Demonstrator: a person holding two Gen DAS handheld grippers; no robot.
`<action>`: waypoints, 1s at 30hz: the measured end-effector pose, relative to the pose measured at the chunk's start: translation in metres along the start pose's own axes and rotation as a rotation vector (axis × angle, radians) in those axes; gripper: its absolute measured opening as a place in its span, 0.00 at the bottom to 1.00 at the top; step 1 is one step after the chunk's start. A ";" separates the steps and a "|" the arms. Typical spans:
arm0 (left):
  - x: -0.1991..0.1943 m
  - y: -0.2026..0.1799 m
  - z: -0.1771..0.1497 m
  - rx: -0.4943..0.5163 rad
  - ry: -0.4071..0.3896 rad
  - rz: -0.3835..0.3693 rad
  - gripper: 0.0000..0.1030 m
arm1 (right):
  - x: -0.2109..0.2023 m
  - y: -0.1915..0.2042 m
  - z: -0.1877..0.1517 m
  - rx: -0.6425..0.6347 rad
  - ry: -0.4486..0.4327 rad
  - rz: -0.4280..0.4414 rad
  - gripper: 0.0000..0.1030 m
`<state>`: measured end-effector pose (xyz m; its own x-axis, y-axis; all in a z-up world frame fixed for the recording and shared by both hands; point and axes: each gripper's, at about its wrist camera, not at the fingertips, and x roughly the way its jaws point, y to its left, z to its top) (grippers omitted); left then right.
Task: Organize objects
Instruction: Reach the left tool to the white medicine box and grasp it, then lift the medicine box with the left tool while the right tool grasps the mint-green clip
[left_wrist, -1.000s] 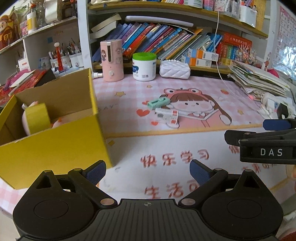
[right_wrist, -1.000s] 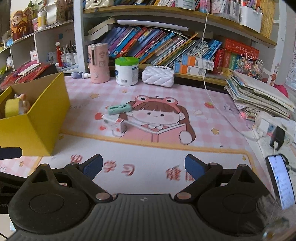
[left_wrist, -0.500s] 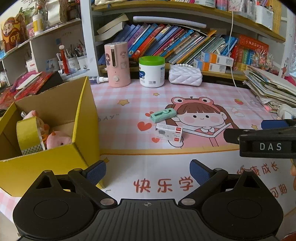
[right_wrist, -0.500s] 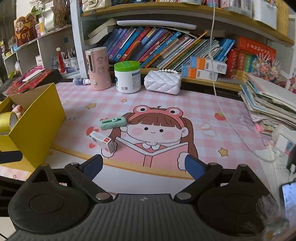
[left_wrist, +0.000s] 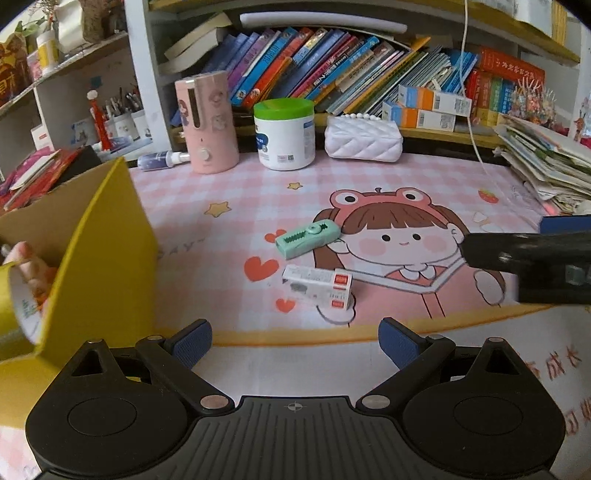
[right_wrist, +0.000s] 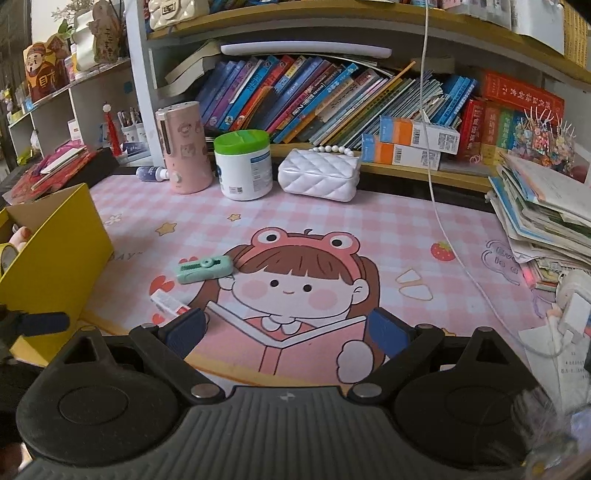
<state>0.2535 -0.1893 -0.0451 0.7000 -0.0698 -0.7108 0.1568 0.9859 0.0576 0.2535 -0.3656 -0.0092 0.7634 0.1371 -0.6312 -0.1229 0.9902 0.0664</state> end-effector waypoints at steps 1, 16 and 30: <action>0.007 -0.002 0.001 0.004 0.005 0.001 0.95 | 0.000 -0.002 0.000 -0.001 -0.001 -0.001 0.93; 0.068 -0.004 0.005 0.024 -0.030 0.025 0.88 | -0.008 -0.026 -0.003 0.012 0.010 -0.034 0.93; 0.035 0.010 0.005 -0.027 -0.039 -0.036 0.51 | -0.006 -0.021 -0.002 0.015 0.011 -0.033 0.93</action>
<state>0.2832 -0.1826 -0.0658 0.7206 -0.1105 -0.6845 0.1637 0.9864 0.0131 0.2502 -0.3871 -0.0089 0.7601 0.1036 -0.6414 -0.0881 0.9945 0.0563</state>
